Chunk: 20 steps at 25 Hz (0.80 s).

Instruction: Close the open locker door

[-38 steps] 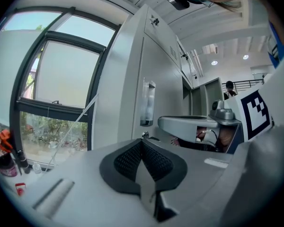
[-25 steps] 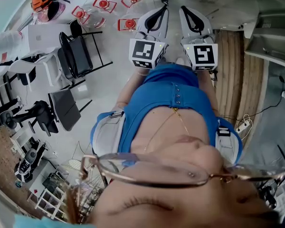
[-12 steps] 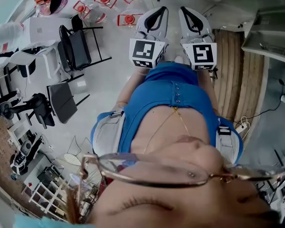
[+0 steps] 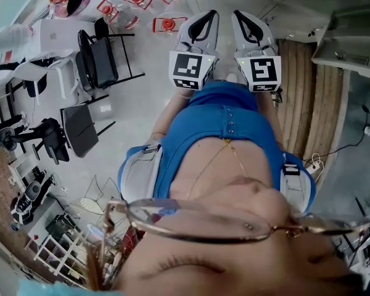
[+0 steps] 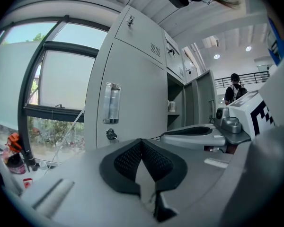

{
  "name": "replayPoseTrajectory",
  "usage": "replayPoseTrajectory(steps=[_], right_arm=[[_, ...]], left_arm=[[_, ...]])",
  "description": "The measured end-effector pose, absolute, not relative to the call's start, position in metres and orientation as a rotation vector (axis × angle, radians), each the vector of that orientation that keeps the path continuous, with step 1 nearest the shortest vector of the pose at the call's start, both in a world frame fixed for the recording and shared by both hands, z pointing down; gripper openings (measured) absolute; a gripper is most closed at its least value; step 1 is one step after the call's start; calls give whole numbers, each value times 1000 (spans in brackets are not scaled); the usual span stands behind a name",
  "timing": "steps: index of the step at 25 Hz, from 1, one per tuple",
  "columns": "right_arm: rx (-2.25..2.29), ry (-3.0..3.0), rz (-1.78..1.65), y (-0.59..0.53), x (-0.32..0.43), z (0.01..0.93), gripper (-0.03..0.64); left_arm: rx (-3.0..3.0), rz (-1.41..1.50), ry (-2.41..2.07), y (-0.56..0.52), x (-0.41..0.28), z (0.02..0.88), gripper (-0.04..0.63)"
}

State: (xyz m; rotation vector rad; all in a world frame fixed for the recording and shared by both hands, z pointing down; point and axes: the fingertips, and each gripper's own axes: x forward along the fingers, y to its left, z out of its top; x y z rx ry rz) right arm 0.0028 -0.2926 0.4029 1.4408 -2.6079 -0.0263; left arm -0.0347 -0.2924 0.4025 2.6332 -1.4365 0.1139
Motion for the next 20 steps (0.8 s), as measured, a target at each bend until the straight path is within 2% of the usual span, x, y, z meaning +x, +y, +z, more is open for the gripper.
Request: replayPoseTrajectory(steps=[20], right_arm=[[1433,-2610,-20,-281,9,397,3]], left_arm=[[2644,117,-1437,-282,-26,396,-5]])
